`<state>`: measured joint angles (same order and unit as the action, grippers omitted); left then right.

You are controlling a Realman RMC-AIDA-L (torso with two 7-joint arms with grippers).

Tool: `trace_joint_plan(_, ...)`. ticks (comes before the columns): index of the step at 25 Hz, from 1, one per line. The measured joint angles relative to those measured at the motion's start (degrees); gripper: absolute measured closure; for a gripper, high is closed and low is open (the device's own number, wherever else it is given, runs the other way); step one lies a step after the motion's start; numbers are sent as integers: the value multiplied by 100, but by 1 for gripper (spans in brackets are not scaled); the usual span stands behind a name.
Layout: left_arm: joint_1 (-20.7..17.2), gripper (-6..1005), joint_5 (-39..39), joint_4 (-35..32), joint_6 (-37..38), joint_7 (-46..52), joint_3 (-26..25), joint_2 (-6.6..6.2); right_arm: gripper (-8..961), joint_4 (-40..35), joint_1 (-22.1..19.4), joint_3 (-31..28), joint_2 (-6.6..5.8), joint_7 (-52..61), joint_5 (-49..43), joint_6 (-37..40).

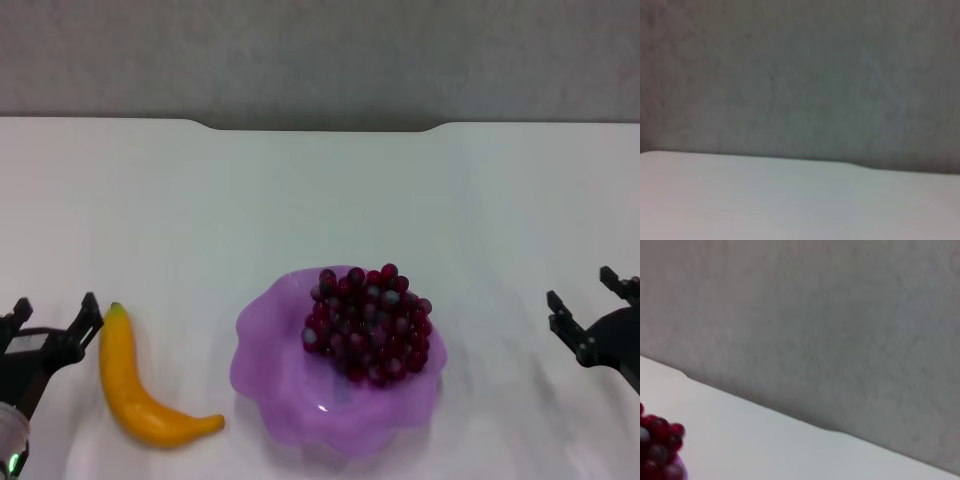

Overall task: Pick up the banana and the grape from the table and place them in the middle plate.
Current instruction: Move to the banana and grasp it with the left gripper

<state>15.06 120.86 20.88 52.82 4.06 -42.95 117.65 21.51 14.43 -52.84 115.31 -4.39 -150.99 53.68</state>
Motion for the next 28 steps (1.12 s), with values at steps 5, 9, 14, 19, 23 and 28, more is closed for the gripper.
trace_joint_plan(5,-79,108,-7,596,-5,14,-34,-102,229,-207,85,97,3,187,88,-29)
trace_joint_plan(9,-290,109,35,1609,-394,-251,-293,-324,229,-230,85,99,10,175,94,-90)
trace_joint_plan(14,-810,109,44,3434,-2480,-1777,-1615,-493,229,-206,82,99,3,175,97,-112)
trace_joint_plan(19,-1323,108,-92,4741,-4861,-3498,-3094,-71,229,-213,81,99,0,175,95,-125)
trace_joint_plan(23,-1371,109,-238,5264,-6617,-3738,-3861,-89,229,-192,72,99,0,174,77,-151)
trace_joint_plan(28,-1132,108,669,5406,-8191,-3018,-4671,-71,229,-178,85,99,-3,174,66,-250)
